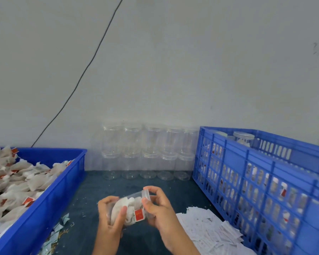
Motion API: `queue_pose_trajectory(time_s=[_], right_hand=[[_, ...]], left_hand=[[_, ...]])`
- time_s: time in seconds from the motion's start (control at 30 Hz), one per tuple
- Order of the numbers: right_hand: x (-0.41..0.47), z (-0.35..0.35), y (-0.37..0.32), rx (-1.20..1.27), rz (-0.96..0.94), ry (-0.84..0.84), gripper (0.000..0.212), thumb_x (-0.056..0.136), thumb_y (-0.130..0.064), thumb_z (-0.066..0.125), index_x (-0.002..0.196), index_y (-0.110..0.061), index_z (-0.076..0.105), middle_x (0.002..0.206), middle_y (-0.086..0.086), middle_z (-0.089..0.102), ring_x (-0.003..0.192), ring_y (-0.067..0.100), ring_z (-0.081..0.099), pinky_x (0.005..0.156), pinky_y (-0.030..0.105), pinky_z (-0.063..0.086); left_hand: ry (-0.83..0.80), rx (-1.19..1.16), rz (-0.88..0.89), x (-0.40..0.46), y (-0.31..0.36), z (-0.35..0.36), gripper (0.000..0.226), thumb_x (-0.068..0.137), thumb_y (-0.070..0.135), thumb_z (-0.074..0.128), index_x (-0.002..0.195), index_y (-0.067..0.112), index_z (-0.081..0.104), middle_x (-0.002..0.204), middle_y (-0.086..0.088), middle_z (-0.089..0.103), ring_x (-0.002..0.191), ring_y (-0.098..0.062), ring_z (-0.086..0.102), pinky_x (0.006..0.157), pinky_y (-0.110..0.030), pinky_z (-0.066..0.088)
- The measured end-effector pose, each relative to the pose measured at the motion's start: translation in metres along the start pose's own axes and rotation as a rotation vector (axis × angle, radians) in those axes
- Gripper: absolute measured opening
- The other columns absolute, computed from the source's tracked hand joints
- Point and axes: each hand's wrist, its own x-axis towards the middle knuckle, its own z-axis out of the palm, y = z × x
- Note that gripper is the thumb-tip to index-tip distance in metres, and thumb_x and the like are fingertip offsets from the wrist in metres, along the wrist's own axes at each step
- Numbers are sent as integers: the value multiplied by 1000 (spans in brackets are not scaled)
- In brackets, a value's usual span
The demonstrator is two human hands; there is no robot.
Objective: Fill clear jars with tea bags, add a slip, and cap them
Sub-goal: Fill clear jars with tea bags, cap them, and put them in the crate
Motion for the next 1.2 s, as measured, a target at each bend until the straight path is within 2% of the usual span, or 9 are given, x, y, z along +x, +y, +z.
queue_pose_trajectory(time_s=[0.1,0.2,0.37,0.53,0.63,0.73,0.9,1.1,1.2], right_hand=[[2,-4,-17,-72,-33,53,23,90,-20,65,109,-32,58,112,2,61,97,19,68,88,40,56],[9,-15,-44,-101,-46,125,33,85,-27,71,112,-30,52,107,1,62,94,16,68,89,38,55],[25,-40,-96,-131,-40,194,54,81,-29,75,124,-23,42,115,2,59,102,17,62,82,28,51],[42,-80,-156,-117,-157,350,59,77,-19,79,124,-17,43,110,7,62,87,18,65,74,28,53],[55,-113,-193,-141,-245,458,68,71,-14,83,125,-13,42,113,11,60,91,21,65,80,29,55],[67,-147,-225,-197,-356,530,70,68,-10,85,122,-16,42,107,4,53,70,4,59,52,9,46],[95,-204,-247,-387,-437,609,76,66,-2,84,129,-16,44,117,0,43,100,16,51,90,35,51],[123,-255,-237,-507,-366,583,80,66,0,83,134,-17,44,123,2,44,113,21,49,95,40,50],[137,-268,-226,-526,-277,515,80,70,3,80,137,-19,42,136,9,42,112,22,50,78,30,55]], left_hand=[[-61,36,12,2,2,5,29,92,13,61,108,27,41,97,-4,63,47,-15,56,40,-24,44],[-178,198,64,8,11,18,52,76,56,63,115,32,38,107,33,55,80,-1,65,66,-17,49],[-146,224,66,35,54,62,49,73,67,67,106,42,39,99,17,64,82,4,64,64,-17,50],[-124,323,167,62,111,129,60,64,75,54,101,30,40,90,12,62,70,-4,61,55,-16,44],[-150,362,233,87,131,174,61,66,75,54,100,25,47,90,8,59,80,-14,58,65,-28,46],[-184,469,337,117,141,220,67,73,70,57,113,16,56,106,2,57,100,-18,50,77,-25,36],[-388,562,363,159,142,288,42,85,48,67,112,16,65,112,-2,62,109,-24,52,88,-29,39],[-581,461,243,174,122,326,48,90,25,66,135,23,48,120,-2,65,109,-21,60,84,-26,44],[-606,519,213,179,112,333,41,94,26,59,134,23,49,120,0,65,107,-19,60,82,-24,41]])
